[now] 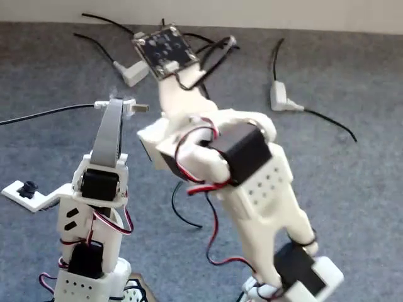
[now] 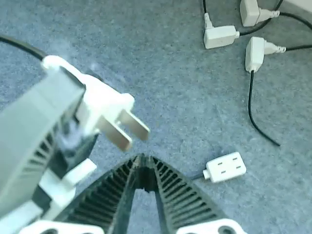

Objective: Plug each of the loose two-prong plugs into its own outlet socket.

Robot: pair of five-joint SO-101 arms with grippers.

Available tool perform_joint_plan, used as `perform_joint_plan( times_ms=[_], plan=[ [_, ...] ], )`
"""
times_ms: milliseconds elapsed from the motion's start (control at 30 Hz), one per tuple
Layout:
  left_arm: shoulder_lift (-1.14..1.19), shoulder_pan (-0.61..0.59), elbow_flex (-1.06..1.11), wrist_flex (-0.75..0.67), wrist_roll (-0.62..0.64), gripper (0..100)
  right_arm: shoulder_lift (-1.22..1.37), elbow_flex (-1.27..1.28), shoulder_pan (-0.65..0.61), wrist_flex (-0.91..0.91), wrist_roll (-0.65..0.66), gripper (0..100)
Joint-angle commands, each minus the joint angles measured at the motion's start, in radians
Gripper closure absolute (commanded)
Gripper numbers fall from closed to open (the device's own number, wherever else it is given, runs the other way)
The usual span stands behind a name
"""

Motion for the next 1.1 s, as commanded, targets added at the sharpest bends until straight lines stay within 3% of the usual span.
perform_joint_plan(
  times_ms=[0,200,400,600,900,1067],
  plan=[
    [-0.001,-0.007,0.002,0.005,0.008,99,0.074,-0.145,0.027,0.001,0.048,99.0],
    [-0.001,-0.002,0.036,0.005,0.008,99,0.223,-0.303,0.070,-0.001,0.052,99.0],
    [-0.001,0.081,0.067,0.005,0.006,99,0.318,-0.486,0.088,-0.015,0.052,99.0],
    [-0.001,0.114,0.087,0.038,0.006,99,0.338,-0.519,0.090,-0.042,0.052,99.0],
    [-0.001,0.101,0.087,0.038,0.005,99,0.337,-0.527,0.107,0.031,0.052,99.0],
    [0.001,-0.008,0.058,0.038,0.006,99,0.329,-0.529,0.151,0.035,0.052,98.9]
  ],
)
